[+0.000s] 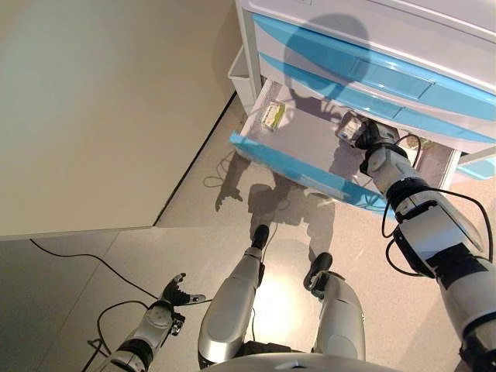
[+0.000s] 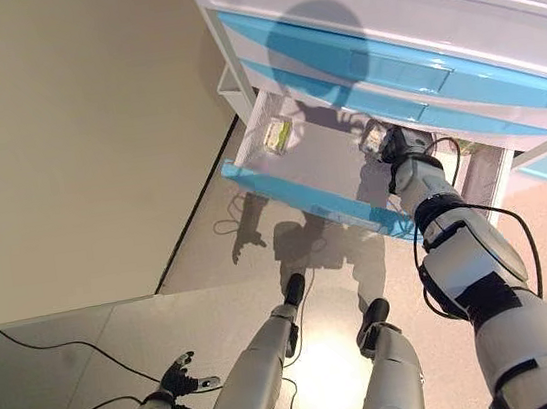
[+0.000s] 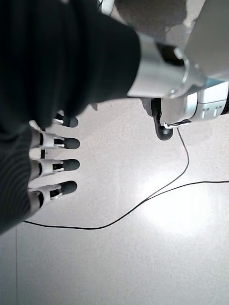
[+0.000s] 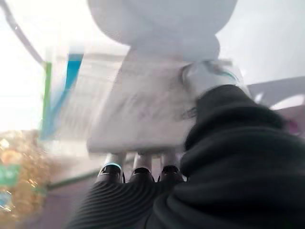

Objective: Open the drawer and pick up the medicine

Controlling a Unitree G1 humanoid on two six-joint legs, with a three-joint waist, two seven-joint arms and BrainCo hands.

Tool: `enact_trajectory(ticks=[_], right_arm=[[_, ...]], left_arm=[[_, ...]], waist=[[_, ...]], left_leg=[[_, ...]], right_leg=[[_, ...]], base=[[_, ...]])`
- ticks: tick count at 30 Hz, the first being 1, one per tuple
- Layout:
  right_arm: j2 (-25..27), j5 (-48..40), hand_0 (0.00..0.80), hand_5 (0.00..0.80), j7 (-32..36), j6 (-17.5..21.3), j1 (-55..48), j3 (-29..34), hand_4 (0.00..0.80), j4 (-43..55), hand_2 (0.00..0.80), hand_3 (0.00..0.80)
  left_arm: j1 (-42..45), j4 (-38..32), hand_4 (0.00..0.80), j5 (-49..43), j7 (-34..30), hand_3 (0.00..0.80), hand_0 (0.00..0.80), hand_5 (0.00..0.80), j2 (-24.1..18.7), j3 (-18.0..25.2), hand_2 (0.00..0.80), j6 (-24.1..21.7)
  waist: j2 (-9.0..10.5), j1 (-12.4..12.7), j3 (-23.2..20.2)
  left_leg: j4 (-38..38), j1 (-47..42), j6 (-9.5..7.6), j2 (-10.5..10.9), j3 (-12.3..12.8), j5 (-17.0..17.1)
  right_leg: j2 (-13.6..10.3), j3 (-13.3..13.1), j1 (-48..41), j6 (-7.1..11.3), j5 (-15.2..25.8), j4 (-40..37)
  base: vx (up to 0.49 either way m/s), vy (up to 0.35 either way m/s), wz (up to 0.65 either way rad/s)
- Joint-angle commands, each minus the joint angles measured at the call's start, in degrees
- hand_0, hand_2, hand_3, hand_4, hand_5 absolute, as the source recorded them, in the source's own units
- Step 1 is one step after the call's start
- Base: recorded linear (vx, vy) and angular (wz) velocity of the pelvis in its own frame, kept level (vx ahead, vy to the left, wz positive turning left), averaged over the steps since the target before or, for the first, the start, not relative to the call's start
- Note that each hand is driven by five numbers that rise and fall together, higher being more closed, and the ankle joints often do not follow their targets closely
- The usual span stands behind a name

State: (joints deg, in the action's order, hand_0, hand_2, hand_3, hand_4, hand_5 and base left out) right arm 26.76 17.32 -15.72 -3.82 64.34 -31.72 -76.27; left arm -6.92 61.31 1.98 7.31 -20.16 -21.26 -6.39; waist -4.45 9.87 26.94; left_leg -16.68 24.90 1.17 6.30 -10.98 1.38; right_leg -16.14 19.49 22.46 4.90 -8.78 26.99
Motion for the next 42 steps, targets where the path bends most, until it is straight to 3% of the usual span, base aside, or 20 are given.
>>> enact_trajectory(ticks=[1, 8, 14, 15, 17, 18, 23, 30, 39, 40, 42], right_arm=[[-1.7, -1.8, 0.8, 0.8, 3.5, 1.0, 0.3, -2.4, 0.8, -0.8, 0.8, 0.8], [-1.6, -2.7, 0.8, 0.8, 3.5, 1.4, 1.8, -2.8, 0.8, 1.1, 0.8, 0.8], [0.4, -4.1, 0.8, 0.8, 3.1, 2.5, 2.2, -3.0, 0.8, 8.7, 0.8, 0.8], [2.5, -3.8, 0.8, 0.8, 3.6, 3.3, 1.4, -3.7, 0.8, 16.8, 0.8, 0.8], [3.6, -3.2, 0.8, 0.8, 4.1, 3.6, 0.4, -4.0, 0.8, 21.2, 0.8, 0.8], [6.7, -1.6, 0.8, 0.8, 5.5, 4.0, -1.9, -4.4, 0.8, 31.0, 0.8, 0.8], [14.3, 1.6, 0.8, 0.8, 9.1, 5.8, -11.0, -1.6, 0.8, 49.5, 0.8, 0.8], [20.0, 1.1, 0.8, 0.8, 14.8, 7.7, -23.5, 3.8, 0.8, 61.4, 0.8, 0.8], [27.0, -13.9, 0.8, 0.8, 24.3, 11.7, -34.4, 9.8, 0.8, 77.1, 0.8, 0.8], [28.6, -24.1, 0.8, 0.8, 27.7, 12.1, -35.9, 10.8, 0.8, 80.8, 0.8, 0.8], [30.2, -36.4, 0.8, 0.8, 31.3, 12.2, -38.5, 12.3, 0.8, 84.4, 0.8, 0.8]], left_arm=[[-0.7, 1.5, 0.0, 1.3, 0.6, 0.0, 0.0, 0.0, -0.2, 0.6, 0.0, 0.5], [-0.5, 3.0, 0.0, 1.5, 0.8, 0.0, 0.0, 0.0, -0.8, 2.1, 0.0, 0.6], [-0.1, 3.5, 0.0, 2.0, 0.7, 0.0, 0.0, 0.0, -0.9, 3.5, 0.0, 0.6], [0.1, 3.9, 0.0, 2.0, 0.8, 0.0, 0.0, 0.0, -0.9, 4.7, 0.0, 0.5], [0.1, 3.8, 0.0, 2.0, 0.9, 0.0, 0.0, 0.0, -0.8, 5.1, 0.0, 0.5], [0.4, 4.2, 0.0, 1.8, 0.9, 0.0, 0.0, 0.0, -0.6, 6.4, 0.0, 0.6], [1.0, 4.9, 0.0, 0.7, 0.5, 0.0, 0.0, 0.0, 0.0, 8.8, 0.0, 0.8], [1.5, 5.6, 0.0, -2.0, -1.1, 0.0, 0.0, 0.0, 0.0, 10.4, 0.0, 1.2], [3.0, 7.1, 0.0, -4.9, -4.3, 0.0, 0.0, 0.0, -0.5, 12.7, 0.0, 1.4], [3.6, 7.7, 0.0, -5.5, -5.1, 0.0, 0.0, 0.0, -0.7, 13.1, 0.0, 1.4], [4.3, 8.4, 0.0, -5.8, -5.7, 0.0, 0.0, 0.0, -0.7, 13.4, 0.0, 1.2]], waist=[[-0.49, 0.2, 1.5], [0.97, -0.3, 1.1], [2.11, -1.2, 0.5], [2.52, -1.9, 0.4], [2.88, -2.3, 0.4], [3.66, -3.1, 0.5], [5.2, -4.6, 0.2], [5.94, -5.7, -1.4], [6.43, -6.8, -6.7], [6.84, -7.0, -8.3], [7.01, -7.1, -10.2]], left_leg=[[1.9, 0.2, -3.22, 3.1, 2.3, -0.2], [1.9, -0.1, -3.09, 2.6, 2.8, -0.5], [2.4, -0.8, -2.91, 2.2, 3.5, -0.5], [2.9, -0.3, -3.04, 1.7, 4.1, 1.1], [2.9, -0.3, -3.03, 1.6, 4.5, 1.0], [2.8, -0.5, -3.04, 1.4, 5.1, 0.9], [2.4, -0.8, -3.11, 0.8, 6.5, 0.3], [3.4, -2.4, -2.97, 0.4, 7.1, 0.2], [6.9, -8.4, -2.22, -0.6, 8.0, 0.3], [7.7, -10.3, -1.91, -0.9, 8.2, 0.1], [8.7, -11.7, -1.62, -1.2, 8.4, 0.4]], right_leg=[[1.2, -1.4, 1.4, 0.01, 4.3, 1.1], [1.7, -2.1, 1.4, -0.08, 4.6, 0.5], [2.4, -2.9, 1.1, -0.12, 5.2, -0.5], [2.8, -2.7, 1.6, -0.72, 7.0, -1.6], [2.9, -3.1, 1.6, -0.66, 7.3, -1.8], [3.3, -3.7, 1.7, -0.66, 7.5, -2.2], [3.8, -5.0, 1.9, -0.51, 7.9, -2.7], [4.1, -5.3, 0.3, -0.29, 8.1, -4.0], [5.3, -5.5, -5.5, 0.44, 8.5, -8.3], [5.6, -5.2, -7.6, 0.65, 8.2, -9.5], [6.1, -4.9, -9.3, 0.82, 8.6, -11.2]], base=[[0.0, 0.0, 0.0], [0.0, 0.0, 0.0], [-0.027, 0.019, -0.06], [-0.103, 0.055, -0.25], [-0.067, 0.034, -0.22], [-0.03, 0.014, -0.1], [-0.031, 0.011, -0.23], [0.007, -0.01, -0.15], [0.07, -0.014, -0.07], [0.139, -0.043, -0.04], [0.138, -0.044, -0.07]])
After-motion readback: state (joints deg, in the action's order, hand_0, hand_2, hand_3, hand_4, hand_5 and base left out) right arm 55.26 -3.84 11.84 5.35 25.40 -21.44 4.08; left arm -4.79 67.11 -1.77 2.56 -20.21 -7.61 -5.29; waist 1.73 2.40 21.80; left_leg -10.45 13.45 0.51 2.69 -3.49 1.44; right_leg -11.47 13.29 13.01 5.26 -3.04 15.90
